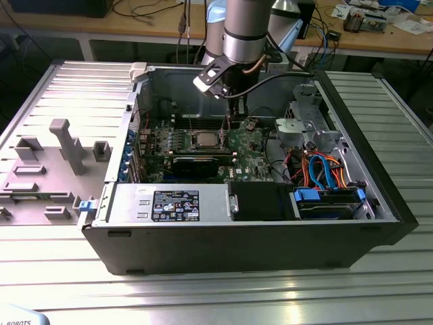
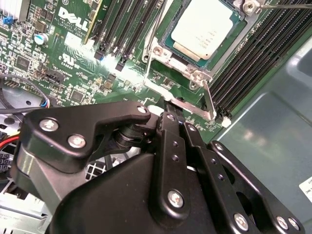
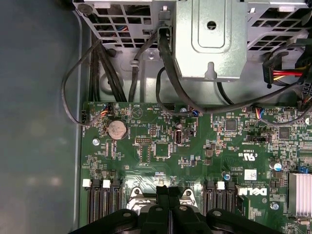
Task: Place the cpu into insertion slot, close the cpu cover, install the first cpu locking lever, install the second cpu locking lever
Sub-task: 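Close the cpu cover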
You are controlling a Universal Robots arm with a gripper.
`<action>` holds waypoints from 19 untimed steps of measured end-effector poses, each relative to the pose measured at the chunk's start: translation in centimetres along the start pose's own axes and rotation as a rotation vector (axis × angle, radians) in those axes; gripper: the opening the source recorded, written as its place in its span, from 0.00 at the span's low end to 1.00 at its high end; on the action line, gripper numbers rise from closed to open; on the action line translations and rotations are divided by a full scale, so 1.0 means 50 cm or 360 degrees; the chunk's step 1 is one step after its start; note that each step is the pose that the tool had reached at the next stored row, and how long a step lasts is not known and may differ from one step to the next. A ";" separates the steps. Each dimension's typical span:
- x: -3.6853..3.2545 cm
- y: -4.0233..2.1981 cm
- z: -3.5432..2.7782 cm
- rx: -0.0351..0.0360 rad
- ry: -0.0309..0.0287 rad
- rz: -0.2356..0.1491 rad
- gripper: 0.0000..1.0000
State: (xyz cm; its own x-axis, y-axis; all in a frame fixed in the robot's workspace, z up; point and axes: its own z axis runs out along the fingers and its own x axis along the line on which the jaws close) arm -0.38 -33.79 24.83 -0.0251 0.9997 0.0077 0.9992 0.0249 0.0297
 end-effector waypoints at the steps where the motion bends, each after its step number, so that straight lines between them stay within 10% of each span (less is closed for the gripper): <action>1: 0.000 -0.001 0.000 0.0000 -0.00001 0.0000 0.11; 19: 0.000 -0.009 0.000 0.0000 0.00000 0.0000 0.11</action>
State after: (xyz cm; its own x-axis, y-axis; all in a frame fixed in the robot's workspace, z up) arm -0.85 -33.79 24.83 -0.0251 0.9997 0.0078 0.9992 0.0249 0.0297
